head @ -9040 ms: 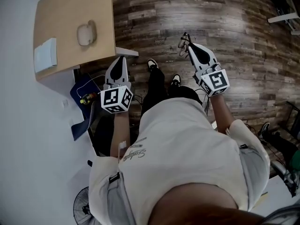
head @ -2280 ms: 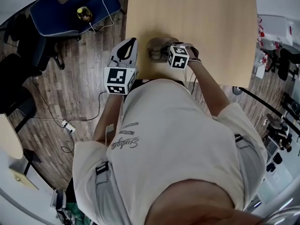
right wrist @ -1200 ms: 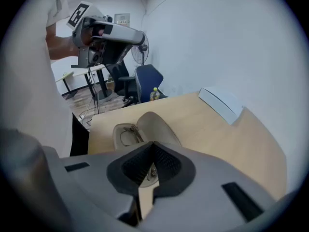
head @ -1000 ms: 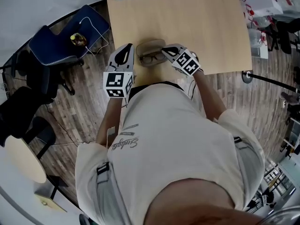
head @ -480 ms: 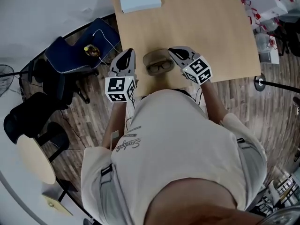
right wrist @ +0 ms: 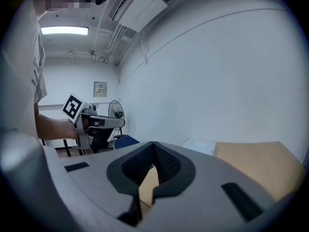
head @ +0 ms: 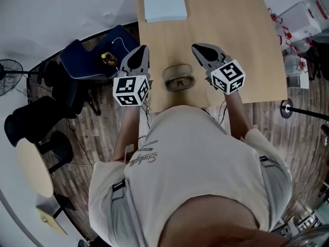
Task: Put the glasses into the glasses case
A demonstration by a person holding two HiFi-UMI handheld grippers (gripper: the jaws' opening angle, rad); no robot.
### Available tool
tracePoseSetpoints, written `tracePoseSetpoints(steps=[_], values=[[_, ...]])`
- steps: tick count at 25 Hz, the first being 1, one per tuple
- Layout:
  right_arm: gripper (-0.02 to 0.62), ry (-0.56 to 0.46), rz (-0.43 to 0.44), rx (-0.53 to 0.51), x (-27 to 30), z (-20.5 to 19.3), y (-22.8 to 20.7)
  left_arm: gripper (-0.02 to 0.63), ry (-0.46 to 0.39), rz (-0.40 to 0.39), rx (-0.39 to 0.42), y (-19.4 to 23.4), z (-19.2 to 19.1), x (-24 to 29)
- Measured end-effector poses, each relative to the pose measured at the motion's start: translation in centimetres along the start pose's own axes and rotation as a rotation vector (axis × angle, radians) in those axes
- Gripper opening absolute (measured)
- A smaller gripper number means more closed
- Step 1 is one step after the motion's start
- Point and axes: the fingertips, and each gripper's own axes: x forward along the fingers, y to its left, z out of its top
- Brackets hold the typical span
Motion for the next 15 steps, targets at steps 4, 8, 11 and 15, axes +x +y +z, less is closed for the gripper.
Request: tracePoseSetpoints(steps=[4,8,11,15], values=[[-0.005,-0.046,0.014,-0.043,-0.4,3.0,0.0,0.015,-0.042,0.017,0.000,0.5,2.1,0.0],[-0.005,-0.082,0.041,-0.061,-0.7,5.2,0.4,0.017,-0.074,0.012,0.011,0.7,3.8,0.0],[-0.005,-0.109,0.049,-0.083,-1.0,6.8,0.5,0.017,-0.103,0.008,0.030,0.4,5.3,0.3],[-0.004,-0.155,0.040,-0.116,-1.3,9.2,0.7,0.017,-0.134,0.001,0.045,0.2,6.9,0.5]])
